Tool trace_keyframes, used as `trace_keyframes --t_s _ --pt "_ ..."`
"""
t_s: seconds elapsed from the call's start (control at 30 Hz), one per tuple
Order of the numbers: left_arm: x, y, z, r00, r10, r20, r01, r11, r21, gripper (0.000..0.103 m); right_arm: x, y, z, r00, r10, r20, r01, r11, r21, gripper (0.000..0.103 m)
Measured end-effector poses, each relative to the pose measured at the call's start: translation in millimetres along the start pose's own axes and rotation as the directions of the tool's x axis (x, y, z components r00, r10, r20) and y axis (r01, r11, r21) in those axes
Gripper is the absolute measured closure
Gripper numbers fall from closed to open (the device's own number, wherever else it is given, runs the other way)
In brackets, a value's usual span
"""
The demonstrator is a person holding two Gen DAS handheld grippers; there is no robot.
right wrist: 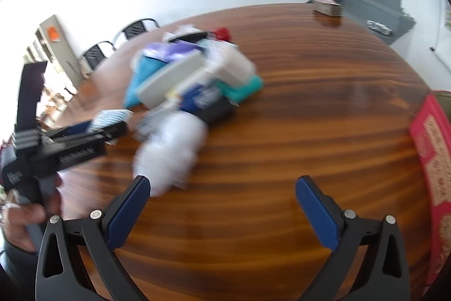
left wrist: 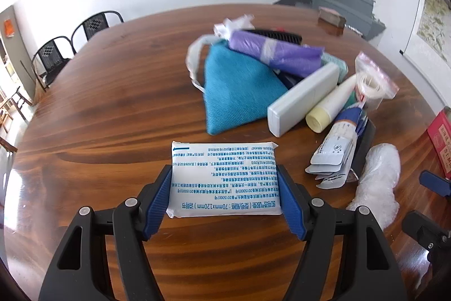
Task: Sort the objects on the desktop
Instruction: 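Grasp the plastic-wrapped cotton with the right gripper while the left holds the white gauze pack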
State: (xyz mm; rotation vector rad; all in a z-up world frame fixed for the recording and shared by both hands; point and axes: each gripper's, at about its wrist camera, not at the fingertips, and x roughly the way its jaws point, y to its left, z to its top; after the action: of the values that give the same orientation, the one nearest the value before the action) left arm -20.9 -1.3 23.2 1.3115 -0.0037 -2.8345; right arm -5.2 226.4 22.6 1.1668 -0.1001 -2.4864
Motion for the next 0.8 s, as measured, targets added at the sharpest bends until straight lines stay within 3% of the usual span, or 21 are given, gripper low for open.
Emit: trace_keyframes --t_s 0.13,0.3,0.37,0.5,0.8 --pt "-8.6 8.2 -1.3 1.000 0.010 0.021 -0.009 1.000 -0.016 0.030 9.0 20.6 10.6 1.000 0.017 0.006 -0.017 0.999 -0.029 0.005" --pt "-13.3 13.5 0.4 1.000 -0.011 0.027 0.012 0.999 -0.038 0.030 34.7 25.3 15.6 0.997 0.029 -0.076 -0.030 1.000 -0.009 0.041" --pt "-17.5 14.7 -0.5 0.999 -0.017 0.038 0.019 0.999 -0.037 0.030 42.4 21.5 15.6 0.994 0.043 -0.097 -0.041 0.999 0.021 0.050" --pt "-20.5 15.1 -2.7 0.999 -0.023 0.044 0.024 0.999 -0.036 0.030 38.8 21.9 11.6 0.997 0.033 -0.073 -0.032 0.999 0.011 0.056" --pt "-22.9 6.9 -7.1 0.998 -0.037 0.055 0.038 0.999 -0.020 0.030 7.1 19.3 -1.3 1.000 0.006 0.022 -0.007 1.000 0.015 0.057"
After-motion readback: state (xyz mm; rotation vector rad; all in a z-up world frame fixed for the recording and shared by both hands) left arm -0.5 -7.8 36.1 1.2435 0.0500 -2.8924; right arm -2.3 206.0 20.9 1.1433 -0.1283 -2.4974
